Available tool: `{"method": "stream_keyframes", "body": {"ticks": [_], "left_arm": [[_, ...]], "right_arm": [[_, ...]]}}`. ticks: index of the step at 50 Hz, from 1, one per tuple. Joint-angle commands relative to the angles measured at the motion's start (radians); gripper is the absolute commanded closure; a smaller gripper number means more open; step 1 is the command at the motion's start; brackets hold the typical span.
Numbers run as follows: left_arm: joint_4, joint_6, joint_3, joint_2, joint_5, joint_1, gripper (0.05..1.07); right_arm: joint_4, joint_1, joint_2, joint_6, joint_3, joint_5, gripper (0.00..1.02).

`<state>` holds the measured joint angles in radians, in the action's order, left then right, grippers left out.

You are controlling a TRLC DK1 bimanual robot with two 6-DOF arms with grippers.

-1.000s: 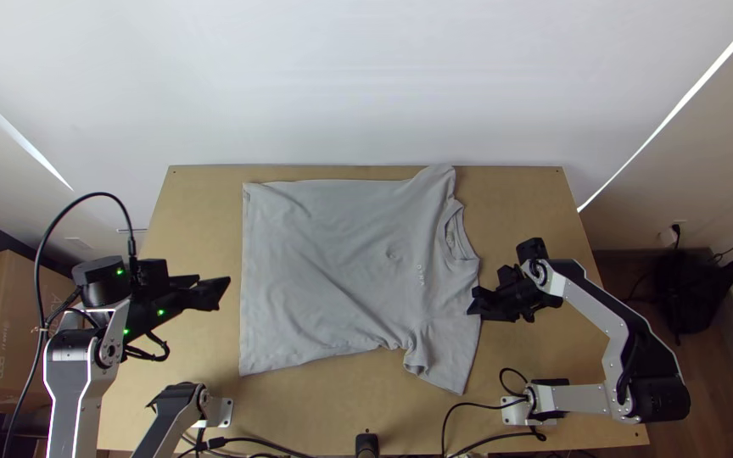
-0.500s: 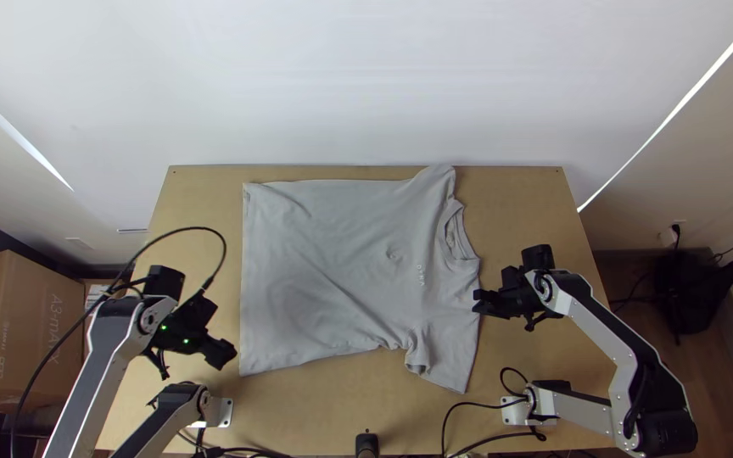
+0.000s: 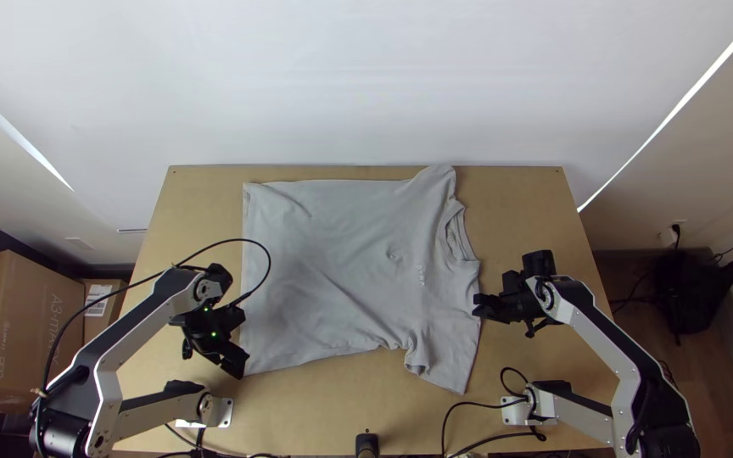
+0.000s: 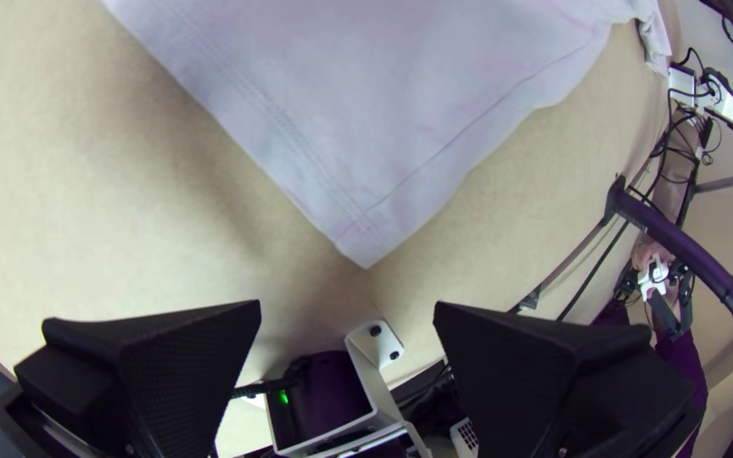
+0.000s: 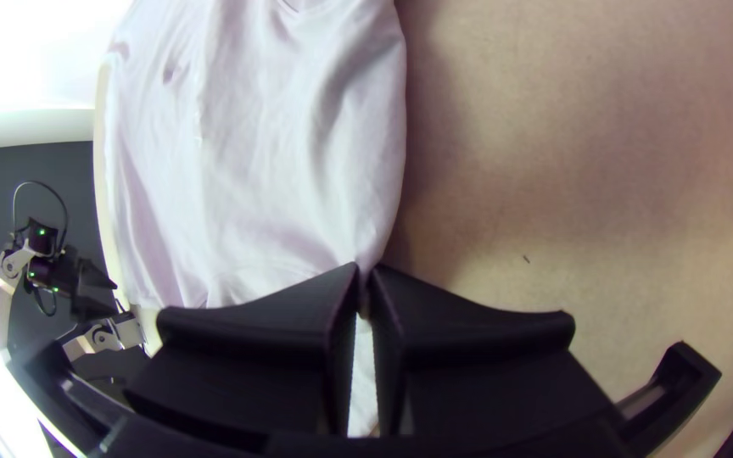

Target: Fold the t-shirt

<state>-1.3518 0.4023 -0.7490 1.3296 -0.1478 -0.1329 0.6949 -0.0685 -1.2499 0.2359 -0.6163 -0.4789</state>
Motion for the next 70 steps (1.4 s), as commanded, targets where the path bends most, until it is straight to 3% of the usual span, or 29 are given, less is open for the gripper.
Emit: {"method": "stream_keyframes", "body": {"ticks": [1, 18, 28, 33, 40, 45, 48, 70], "left_arm": [[0.026, -0.036, 0.010, 0.075, 0.005, -0.024, 0.10], [0.086, -0.085, -0.013, 0.166, -0.007, -0.093, 0.11], [0.108, -0.128, -0.032, 0.197, -0.044, -0.149, 0.21], [0.135, -0.152, -0.036, 0.207, -0.064, -0.174, 0.35], [0.203, -0.175, -0.024, 0.204, -0.076, -0.191, 0.71], [0.240, -0.172, -0.006, 0.189, -0.095, -0.194, 0.89], [0.264, -0.157, 0.002, 0.161, -0.101, -0.191, 1.05], [0.324, -0.178, -0.058, -0.075, -0.102, -0.014, 1.05]], "right_arm": [[0.005, -0.005, 0.023, 0.023, 0.029, 0.006, 1.00], [-0.003, 0.007, 0.033, 0.022, 0.043, 0.006, 1.00], [-0.015, 0.006, 0.033, 0.022, 0.041, 0.006, 1.00], [-0.018, 0.006, 0.033, 0.022, 0.039, 0.006, 1.00], [-0.018, 0.007, 0.040, 0.022, 0.036, 0.006, 1.00], [-0.018, 0.007, 0.056, 0.022, 0.039, 0.006, 1.00], [-0.018, 0.009, 0.070, 0.022, 0.041, 0.006, 1.00], [-0.023, 0.062, 0.247, 0.028, -0.020, 0.010, 1.00]]}}
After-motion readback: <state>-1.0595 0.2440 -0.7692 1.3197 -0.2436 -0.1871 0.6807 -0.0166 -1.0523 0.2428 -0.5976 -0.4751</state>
